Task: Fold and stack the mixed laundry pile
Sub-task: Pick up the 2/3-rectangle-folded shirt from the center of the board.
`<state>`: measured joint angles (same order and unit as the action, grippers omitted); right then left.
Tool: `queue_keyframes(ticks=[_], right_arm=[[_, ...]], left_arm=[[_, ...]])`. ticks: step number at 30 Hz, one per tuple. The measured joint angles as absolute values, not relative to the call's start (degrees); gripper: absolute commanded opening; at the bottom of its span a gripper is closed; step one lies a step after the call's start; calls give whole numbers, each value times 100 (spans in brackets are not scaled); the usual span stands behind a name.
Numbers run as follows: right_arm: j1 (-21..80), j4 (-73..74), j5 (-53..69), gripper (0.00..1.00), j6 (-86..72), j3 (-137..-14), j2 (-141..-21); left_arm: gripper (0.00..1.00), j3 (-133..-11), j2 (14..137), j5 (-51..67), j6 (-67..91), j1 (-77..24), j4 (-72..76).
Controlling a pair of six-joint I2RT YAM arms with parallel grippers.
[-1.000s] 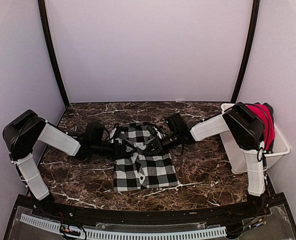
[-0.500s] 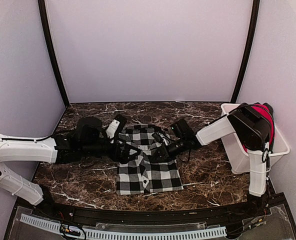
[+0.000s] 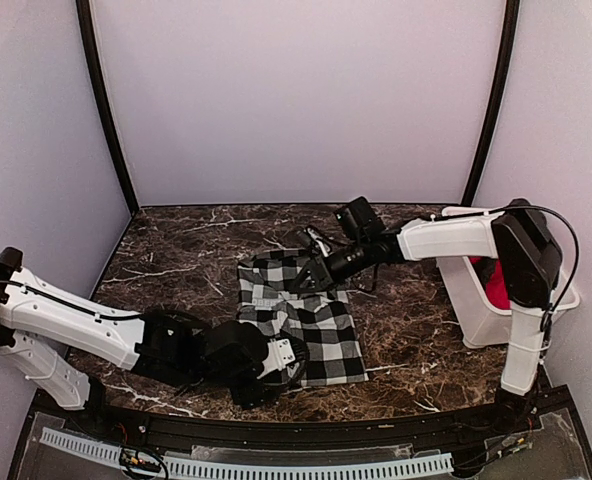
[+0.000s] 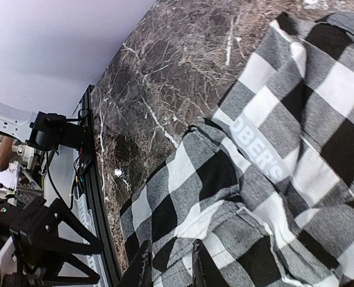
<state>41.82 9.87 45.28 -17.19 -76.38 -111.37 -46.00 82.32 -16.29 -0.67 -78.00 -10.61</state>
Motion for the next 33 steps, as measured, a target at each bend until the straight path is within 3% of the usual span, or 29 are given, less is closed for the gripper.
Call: queue_keyframes(ticks=[6,20,24,29,33], right_arm=[[4532,1170,4681,18,-1498,-8031,-11697],[4576,1376,4823,14,-1166,-8368,-12776],[4571,1302,4873,13,-1142,-8368,-12809],[4565,1186,4923,12,-1125,-8368,-12868],[4571,1114,4925,11,-1129,-8337,-12873]], left_arm=[[61,-5166,9048,-1968,-604,-8075,-1271],[50,-5647,10274,-2714,-1291,-8158,-1210],[37,-5693,10429,-3105,-1428,-8176,-1100],[6,-5682,10512,-3404,-1603,-8197,-998],[0,-5599,10254,-3269,-1678,-8200,-1009]])
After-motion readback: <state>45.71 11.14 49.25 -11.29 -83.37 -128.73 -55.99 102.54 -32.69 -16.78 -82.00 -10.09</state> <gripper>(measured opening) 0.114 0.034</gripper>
